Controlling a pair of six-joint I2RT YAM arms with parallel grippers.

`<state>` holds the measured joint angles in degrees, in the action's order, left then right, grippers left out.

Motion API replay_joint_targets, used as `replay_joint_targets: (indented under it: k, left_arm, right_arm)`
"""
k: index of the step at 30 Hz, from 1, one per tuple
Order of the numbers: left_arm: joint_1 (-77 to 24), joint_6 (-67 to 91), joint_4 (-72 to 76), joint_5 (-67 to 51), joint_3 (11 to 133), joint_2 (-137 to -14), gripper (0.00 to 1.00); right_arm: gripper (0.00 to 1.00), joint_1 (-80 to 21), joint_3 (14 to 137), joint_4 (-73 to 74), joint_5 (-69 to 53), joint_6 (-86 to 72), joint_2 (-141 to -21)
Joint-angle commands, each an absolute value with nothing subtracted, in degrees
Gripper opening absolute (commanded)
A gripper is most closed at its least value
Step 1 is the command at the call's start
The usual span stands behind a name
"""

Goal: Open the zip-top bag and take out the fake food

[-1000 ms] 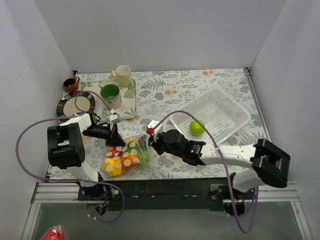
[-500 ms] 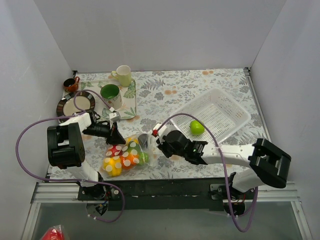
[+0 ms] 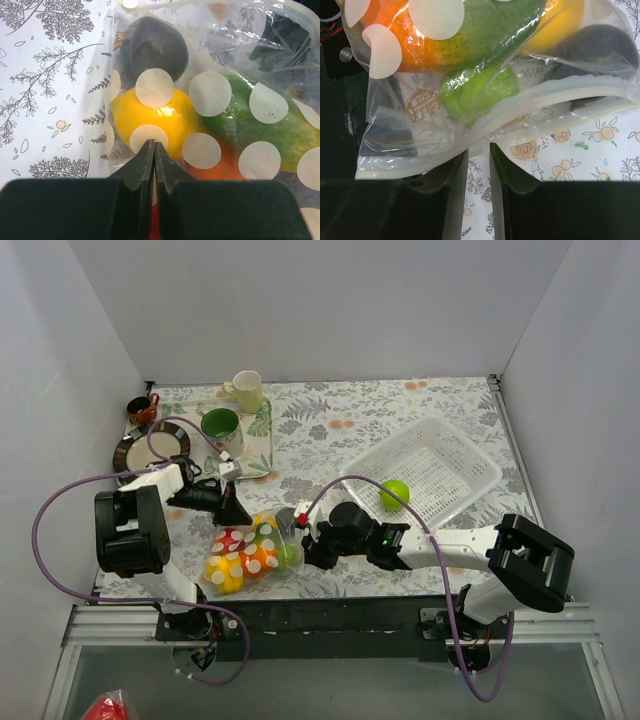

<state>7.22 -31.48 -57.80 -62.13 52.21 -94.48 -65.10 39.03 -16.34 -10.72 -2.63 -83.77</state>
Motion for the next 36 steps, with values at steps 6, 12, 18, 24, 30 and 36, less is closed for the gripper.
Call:
replay_joint_targets:
  k: [6,12,18,24,30,36]
  left_arm:
    - [5.98,-30.5,-56.25,-63.19,53.7,-94.92,0.0]
    - [5.45,-29.44,-55.2,-62.76,53.79,-94.31,0.0]
    - [4.84,-28.39,-54.49,-62.49,53.7,-93.87,0.0]
    - [4.48,-26.72,-52.82,-61.79,52.82,-92.99,0.0]
    - [4.04,-26.54,-52.56,-61.7,51.59,-91.94,0.0]
    - [4.04,-26.63,-53.26,-61.7,51.42,-91.14,0.0]
  right_arm:
    - [0.33,-65.39,44.11,-23.81,-17.2,-0.61,-87.62]
    - [0.78,-66.44,45.97,-27.24,-22.94,-1.06,-91.49]
    - [0.98,-67.5,48.6,-26.02,-23.9,-0.79,-95.53]
    - [0.98,-69.34,51.5,-23.56,-22.95,-0.18,-98.17]
    - [0.98,-69.35,53.78,-24.78,-18.99,-0.18,-102.12]
    - [0.98,-70.49,56.25,-25.58,-15.31,-0.17,-106.16]
